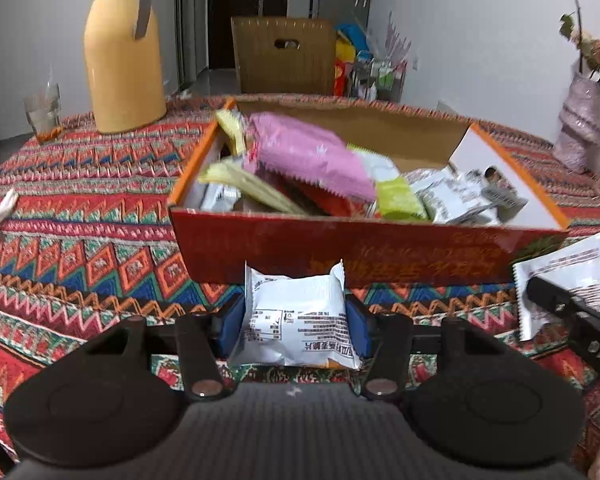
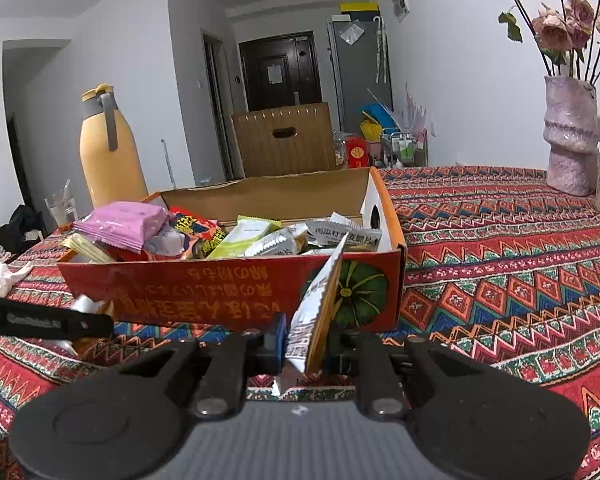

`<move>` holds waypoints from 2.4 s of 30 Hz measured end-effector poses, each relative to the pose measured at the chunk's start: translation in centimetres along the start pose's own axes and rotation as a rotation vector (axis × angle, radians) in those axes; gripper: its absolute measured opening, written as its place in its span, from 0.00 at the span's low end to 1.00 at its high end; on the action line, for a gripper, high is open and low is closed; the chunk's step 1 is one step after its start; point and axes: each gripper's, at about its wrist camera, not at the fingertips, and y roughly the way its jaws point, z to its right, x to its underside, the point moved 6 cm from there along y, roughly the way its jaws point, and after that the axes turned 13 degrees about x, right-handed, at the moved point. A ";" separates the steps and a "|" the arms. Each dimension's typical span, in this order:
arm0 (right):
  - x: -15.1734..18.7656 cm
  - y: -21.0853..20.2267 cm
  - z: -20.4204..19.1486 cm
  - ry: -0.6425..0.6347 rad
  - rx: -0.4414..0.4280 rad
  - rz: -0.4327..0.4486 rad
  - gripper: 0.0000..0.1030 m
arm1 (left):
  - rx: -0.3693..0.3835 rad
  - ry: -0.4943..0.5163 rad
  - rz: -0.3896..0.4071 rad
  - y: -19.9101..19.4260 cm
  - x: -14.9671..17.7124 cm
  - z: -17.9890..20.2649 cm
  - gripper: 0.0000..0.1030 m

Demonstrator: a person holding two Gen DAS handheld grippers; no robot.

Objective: Organize snacks

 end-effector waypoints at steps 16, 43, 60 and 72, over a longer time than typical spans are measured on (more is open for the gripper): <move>-6.4 -3.4 -1.2 -0.033 0.006 0.157 0.16 | 0.079 0.071 0.206 -5.2 -6.4 3.1 0.52; -9.0 5.4 -3.4 -0.024 0.044 0.150 0.15 | -0.004 0.012 0.262 2.2 -10.2 0.6 0.52; -8.8 5.3 -3.2 -0.018 0.036 0.150 1.00 | -0.026 0.000 0.309 -0.3 -10.3 0.2 1.00; -9.8 0.7 -2.7 -0.020 0.040 0.195 1.00 | -0.044 0.022 0.349 -6.0 -9.0 0.6 1.00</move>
